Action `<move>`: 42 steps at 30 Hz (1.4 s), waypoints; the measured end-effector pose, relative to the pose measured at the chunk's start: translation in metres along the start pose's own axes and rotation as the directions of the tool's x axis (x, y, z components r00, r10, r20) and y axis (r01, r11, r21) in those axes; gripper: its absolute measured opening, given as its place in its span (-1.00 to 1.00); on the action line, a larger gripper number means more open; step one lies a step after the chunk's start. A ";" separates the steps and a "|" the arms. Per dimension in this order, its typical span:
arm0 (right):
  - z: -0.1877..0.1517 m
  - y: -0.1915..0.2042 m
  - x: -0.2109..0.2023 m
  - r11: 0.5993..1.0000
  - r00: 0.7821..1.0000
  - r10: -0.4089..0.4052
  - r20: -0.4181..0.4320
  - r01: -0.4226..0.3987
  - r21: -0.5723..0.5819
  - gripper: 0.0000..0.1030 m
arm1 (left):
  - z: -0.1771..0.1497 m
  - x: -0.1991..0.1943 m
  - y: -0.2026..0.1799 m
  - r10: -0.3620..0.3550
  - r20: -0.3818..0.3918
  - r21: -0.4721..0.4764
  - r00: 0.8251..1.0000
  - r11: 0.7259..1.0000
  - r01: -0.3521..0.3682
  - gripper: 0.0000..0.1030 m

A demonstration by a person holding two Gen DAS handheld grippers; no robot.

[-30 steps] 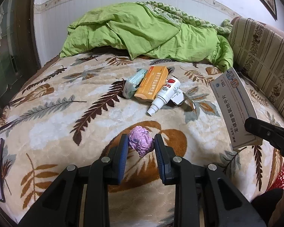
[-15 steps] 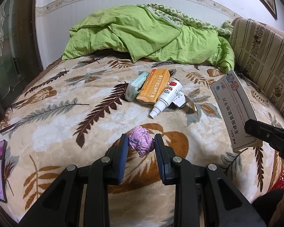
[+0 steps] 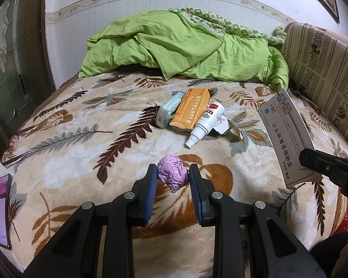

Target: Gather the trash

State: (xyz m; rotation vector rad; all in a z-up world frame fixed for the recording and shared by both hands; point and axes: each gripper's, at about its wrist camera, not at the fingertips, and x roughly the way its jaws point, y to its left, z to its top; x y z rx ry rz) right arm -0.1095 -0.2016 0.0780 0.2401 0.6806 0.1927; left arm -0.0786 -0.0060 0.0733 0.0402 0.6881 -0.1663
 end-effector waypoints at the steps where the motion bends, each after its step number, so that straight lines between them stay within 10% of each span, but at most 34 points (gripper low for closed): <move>1: 0.000 0.000 0.000 1.000 1.000 0.000 0.000 0.000 0.000 -0.72 | 0.002 0.001 0.002 0.001 0.001 0.001 1.000 1.000 -0.001 -0.48; 29: -0.001 -0.003 -0.008 1.000 1.000 0.003 0.009 -0.003 0.018 -0.72 | 0.000 0.002 0.000 -0.032 0.001 0.010 0.999 0.999 0.032 -0.48; 42: -0.016 -0.066 -0.084 0.975 0.999 0.036 0.021 -0.040 0.217 -0.72 | -0.002 -0.034 -0.063 -0.205 0.014 0.101 0.979 0.974 0.202 -0.48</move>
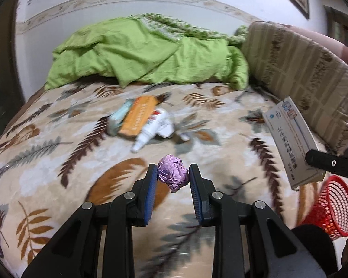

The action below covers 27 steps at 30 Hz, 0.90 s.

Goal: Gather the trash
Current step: 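Carry the foil ball and white box to the red basket and release both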

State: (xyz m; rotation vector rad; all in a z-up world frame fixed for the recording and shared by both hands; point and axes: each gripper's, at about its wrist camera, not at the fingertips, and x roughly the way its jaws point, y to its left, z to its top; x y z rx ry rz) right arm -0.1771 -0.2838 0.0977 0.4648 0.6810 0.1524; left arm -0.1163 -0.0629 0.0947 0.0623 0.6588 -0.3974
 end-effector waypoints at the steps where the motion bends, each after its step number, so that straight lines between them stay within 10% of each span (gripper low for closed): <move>1: -0.002 -0.004 -0.007 1.000 1.000 -0.005 0.004 0.005 0.005 -0.72 | 0.001 -0.002 -0.007 -0.014 0.002 0.008 1.000 1.000 0.014 -0.48; 13: -0.018 -0.078 -0.108 0.978 0.986 -0.155 0.064 0.143 0.152 -0.72 | 0.024 -0.024 -0.128 -0.278 -0.022 0.165 0.960 0.946 0.277 -0.48; 27: -0.074 -0.188 -0.206 0.842 0.919 -0.394 0.014 0.355 0.406 -0.72 | 0.002 -0.015 -0.309 -0.564 -0.319 0.261 0.762 0.721 0.642 -0.45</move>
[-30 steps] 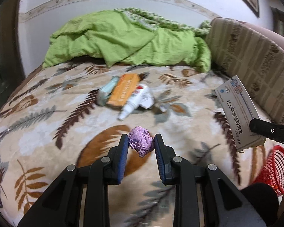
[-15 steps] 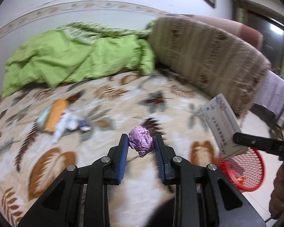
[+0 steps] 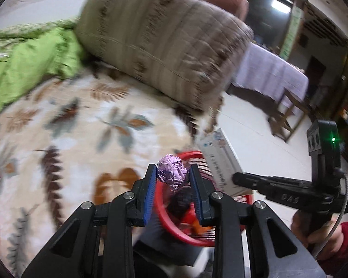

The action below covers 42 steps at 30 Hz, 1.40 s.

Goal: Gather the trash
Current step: 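Carry the foil ball and white box to the red basket and release both, then move both open tools back to the items on the bed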

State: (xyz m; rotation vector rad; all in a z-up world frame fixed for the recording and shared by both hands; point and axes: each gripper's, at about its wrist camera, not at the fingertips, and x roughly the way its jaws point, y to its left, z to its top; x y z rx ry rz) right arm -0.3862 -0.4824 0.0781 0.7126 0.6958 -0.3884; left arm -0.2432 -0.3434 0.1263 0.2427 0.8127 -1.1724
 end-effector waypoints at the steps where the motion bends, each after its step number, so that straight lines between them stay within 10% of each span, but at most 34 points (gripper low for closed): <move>1: -0.001 -0.006 0.000 1.000 1.000 -0.013 0.000 0.013 0.013 -0.72 | 0.000 0.007 -0.004 -0.026 -0.022 -0.003 0.999 1.000 0.026 -0.28; 3: -0.002 -0.016 -0.001 0.998 0.999 -0.042 0.004 0.042 0.044 -0.69 | 0.001 0.022 -0.010 -0.042 -0.057 -0.023 0.997 0.999 0.041 0.13; 17: 0.016 0.036 0.016 0.998 0.999 0.046 0.019 -0.045 -0.036 -0.43 | -0.021 -0.033 0.075 0.159 0.009 -0.153 0.987 0.976 -0.156 0.16; 26: 0.000 0.161 0.075 0.938 0.984 0.154 -0.094 -0.176 -0.300 -0.17 | -0.060 -0.098 0.168 0.347 0.025 -0.296 0.937 0.898 -0.325 0.16; 36: -0.024 0.281 0.142 0.863 0.954 0.233 -0.187 -0.291 -0.412 -0.17 | -0.089 -0.155 0.309 0.523 -0.026 -0.462 0.852 0.749 -0.475 0.16; 42: -0.041 0.298 0.170 0.853 0.928 0.266 -0.261 -0.353 -0.385 -0.17 | -0.075 -0.134 0.368 0.545 -0.059 -0.443 0.837 0.737 -0.511 0.05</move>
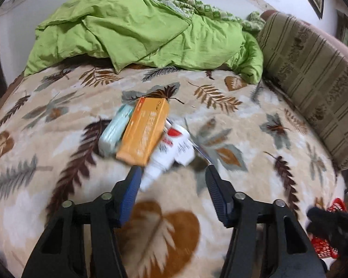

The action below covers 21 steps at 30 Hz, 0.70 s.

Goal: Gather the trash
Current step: 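Move both open tools back to the items on the bed, then grasp the white bottle with red label with the left tool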

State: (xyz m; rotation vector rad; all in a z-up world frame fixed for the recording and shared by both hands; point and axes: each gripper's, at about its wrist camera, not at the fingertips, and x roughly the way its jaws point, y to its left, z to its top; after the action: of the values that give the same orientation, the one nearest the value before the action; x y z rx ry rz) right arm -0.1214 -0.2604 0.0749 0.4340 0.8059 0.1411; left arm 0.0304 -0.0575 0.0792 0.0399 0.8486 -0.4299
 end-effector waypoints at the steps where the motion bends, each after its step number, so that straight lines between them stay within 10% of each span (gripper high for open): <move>1: -0.001 -0.001 0.002 1.000 1.000 -0.002 -0.005 0.002 -0.001 -0.17 | 0.004 0.010 0.002 0.003 -0.006 0.006 1.000 1.000 -0.003 -0.02; 11: -0.004 -0.012 0.003 0.999 0.999 0.044 -0.019 -0.043 0.021 -0.16 | 0.017 0.068 -0.001 0.084 -0.049 0.020 0.995 0.996 -0.083 -0.30; 21: 0.022 0.005 0.022 0.995 0.996 0.062 -0.057 -0.066 -0.078 -0.02 | -0.012 0.000 0.017 0.042 -0.029 -0.157 0.999 0.987 -0.046 -0.38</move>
State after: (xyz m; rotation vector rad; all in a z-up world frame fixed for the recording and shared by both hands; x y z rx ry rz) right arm -0.0896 -0.2562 0.0757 0.3818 0.8373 0.2451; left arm 0.0282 -0.0397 0.0683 -0.0816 0.9032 -0.3207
